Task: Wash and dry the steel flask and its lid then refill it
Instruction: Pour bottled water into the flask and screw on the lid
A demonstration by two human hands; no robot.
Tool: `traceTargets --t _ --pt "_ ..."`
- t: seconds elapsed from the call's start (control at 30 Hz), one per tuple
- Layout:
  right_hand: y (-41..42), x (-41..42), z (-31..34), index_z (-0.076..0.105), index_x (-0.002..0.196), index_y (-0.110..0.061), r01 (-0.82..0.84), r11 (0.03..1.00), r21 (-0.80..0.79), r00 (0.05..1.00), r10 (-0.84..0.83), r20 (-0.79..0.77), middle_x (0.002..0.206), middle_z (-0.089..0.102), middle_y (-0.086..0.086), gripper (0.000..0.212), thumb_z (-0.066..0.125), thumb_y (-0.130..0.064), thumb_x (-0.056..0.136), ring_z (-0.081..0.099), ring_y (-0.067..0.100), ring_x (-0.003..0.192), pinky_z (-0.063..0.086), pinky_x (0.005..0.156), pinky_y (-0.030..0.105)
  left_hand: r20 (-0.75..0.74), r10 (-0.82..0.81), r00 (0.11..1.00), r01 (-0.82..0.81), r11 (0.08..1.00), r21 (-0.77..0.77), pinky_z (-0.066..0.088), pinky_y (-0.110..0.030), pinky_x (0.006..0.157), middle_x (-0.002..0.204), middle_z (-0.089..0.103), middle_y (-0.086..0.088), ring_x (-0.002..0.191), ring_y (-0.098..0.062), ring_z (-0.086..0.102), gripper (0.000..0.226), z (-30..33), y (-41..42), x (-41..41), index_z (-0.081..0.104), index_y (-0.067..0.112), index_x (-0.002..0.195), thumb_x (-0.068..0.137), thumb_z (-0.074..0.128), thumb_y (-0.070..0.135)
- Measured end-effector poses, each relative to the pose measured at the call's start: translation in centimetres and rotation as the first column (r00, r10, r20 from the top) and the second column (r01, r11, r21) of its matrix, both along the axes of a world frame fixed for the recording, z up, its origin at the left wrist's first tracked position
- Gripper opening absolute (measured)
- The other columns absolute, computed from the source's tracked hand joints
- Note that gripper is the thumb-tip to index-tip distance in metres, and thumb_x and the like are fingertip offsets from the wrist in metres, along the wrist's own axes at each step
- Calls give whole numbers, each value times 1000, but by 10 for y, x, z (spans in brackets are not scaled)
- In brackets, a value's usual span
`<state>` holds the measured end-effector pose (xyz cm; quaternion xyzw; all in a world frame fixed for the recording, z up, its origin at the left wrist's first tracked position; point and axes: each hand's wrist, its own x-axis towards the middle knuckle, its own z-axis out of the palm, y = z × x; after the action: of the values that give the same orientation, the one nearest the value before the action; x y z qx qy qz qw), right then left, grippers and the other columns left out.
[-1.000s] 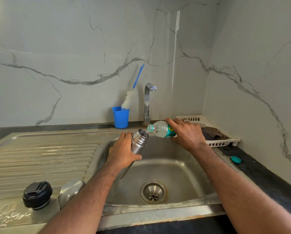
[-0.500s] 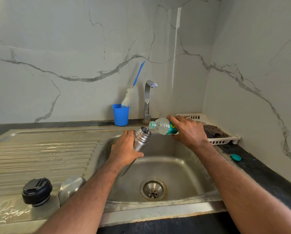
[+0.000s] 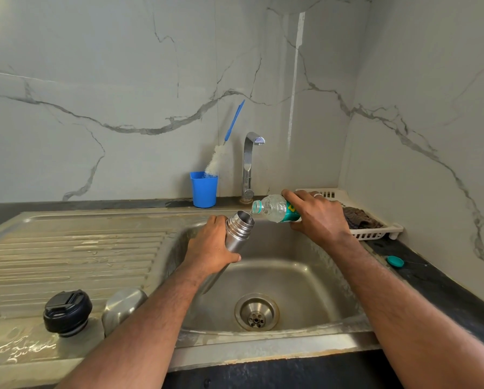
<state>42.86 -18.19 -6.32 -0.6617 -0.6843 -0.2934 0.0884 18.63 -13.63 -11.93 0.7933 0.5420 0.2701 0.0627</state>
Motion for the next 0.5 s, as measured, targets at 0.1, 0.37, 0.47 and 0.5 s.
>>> traceTargets --t 0.1,0.37,0.47,0.5 --pt "0 0 0 20 149 -35 -4 1000 1 1000 4 3 143 53 -2 82 73 -46 88 63 26 111 56 74 42 -9 -2 1000 2 1000 3 52 -40 92 124 50 4 108 -13 53 85 -1 -1 0 45 20 132 64 92 41" --pt "1 1 -1 19 150 -35 -16 1000 5 1000 16 18 143 54 -2 83 74 -46 88 64 26 112 57 74 41 -9 -5 1000 5 1000 -3 53 -43 94 124 50 4 108 -14 53 86 -2 -1 -1 45 20 132 63 93 40" --pt "1 2 -1 20 150 -35 -16 1000 5 1000 16 21 144 54 -1 84 74 -45 88 64 26 112 58 75 42 -13 -7 1000 7 1000 -1 53 -42 94 124 50 4 108 -13 53 86 -2 -1 0 45 21 133 64 93 40" --pt "1 2 -1 20 150 -35 -17 1000 6 1000 17 21 143 54 -1 83 75 -45 88 64 26 112 58 75 42 -15 -6 1000 6 1000 -1 53 -42 93 124 50 4 107 -13 52 86 -2 -1 0 45 21 132 64 93 40"
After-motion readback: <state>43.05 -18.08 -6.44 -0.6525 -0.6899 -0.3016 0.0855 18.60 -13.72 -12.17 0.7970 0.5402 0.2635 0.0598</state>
